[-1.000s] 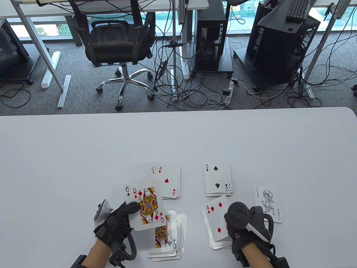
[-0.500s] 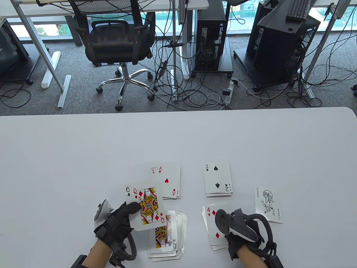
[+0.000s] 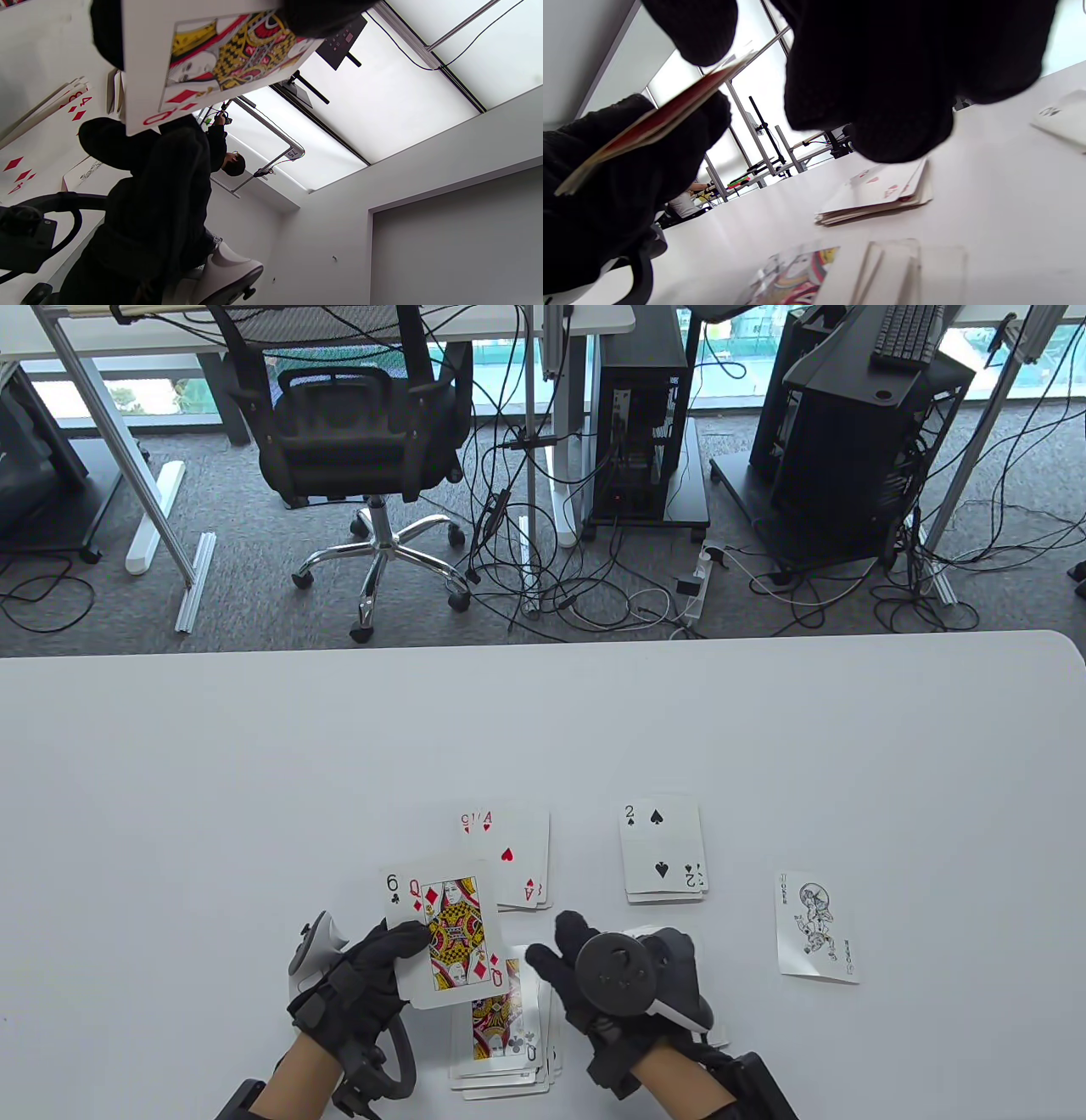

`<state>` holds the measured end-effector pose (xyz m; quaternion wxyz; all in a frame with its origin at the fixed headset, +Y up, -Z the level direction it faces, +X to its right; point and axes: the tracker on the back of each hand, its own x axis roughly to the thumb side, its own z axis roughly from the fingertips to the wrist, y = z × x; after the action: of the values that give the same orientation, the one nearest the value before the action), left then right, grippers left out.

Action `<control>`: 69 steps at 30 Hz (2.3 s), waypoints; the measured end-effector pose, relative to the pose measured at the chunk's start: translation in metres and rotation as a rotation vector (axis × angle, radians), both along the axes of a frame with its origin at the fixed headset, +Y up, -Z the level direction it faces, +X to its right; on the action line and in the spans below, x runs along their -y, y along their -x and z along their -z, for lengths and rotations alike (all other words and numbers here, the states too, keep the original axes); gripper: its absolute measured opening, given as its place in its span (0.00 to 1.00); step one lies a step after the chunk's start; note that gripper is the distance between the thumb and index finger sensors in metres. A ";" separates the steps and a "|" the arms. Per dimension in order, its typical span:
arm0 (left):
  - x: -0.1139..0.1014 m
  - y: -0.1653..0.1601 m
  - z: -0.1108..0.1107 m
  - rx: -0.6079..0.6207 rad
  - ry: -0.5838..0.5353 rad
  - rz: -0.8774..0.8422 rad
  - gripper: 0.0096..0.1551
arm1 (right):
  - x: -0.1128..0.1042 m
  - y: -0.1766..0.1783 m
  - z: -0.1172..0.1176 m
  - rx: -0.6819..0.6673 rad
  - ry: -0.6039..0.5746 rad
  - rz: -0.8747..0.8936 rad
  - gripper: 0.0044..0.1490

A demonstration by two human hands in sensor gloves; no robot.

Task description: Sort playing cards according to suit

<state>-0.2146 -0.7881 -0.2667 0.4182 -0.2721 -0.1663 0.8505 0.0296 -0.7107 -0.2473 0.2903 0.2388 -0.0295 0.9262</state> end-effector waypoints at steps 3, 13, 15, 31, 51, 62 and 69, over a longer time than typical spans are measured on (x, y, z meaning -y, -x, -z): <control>0.000 0.000 0.000 0.003 -0.006 -0.002 0.28 | 0.008 0.019 0.003 -0.052 0.071 0.066 0.51; 0.001 -0.001 0.002 0.015 -0.020 0.017 0.28 | 0.015 0.024 0.009 0.013 0.118 0.247 0.41; 0.002 -0.001 0.002 0.020 -0.019 0.017 0.28 | 0.017 0.019 0.010 0.035 0.160 0.328 0.32; 0.002 -0.002 0.003 0.010 -0.014 0.002 0.28 | 0.004 -0.048 0.014 0.178 0.137 0.370 0.25; 0.002 -0.001 0.000 0.000 0.012 -0.002 0.28 | 0.039 -0.140 -0.005 0.368 0.342 -0.355 0.28; 0.002 -0.001 0.000 -0.007 0.019 -0.002 0.28 | 0.058 -0.121 -0.004 0.334 0.299 -0.652 0.32; 0.002 -0.001 0.000 -0.005 0.018 -0.001 0.28 | 0.057 -0.116 -0.003 0.320 0.310 -0.702 0.32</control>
<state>-0.2136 -0.7902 -0.2666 0.4159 -0.2736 -0.1574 0.8529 0.1455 -0.7677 -0.2447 -0.0189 0.0410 0.1488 0.9878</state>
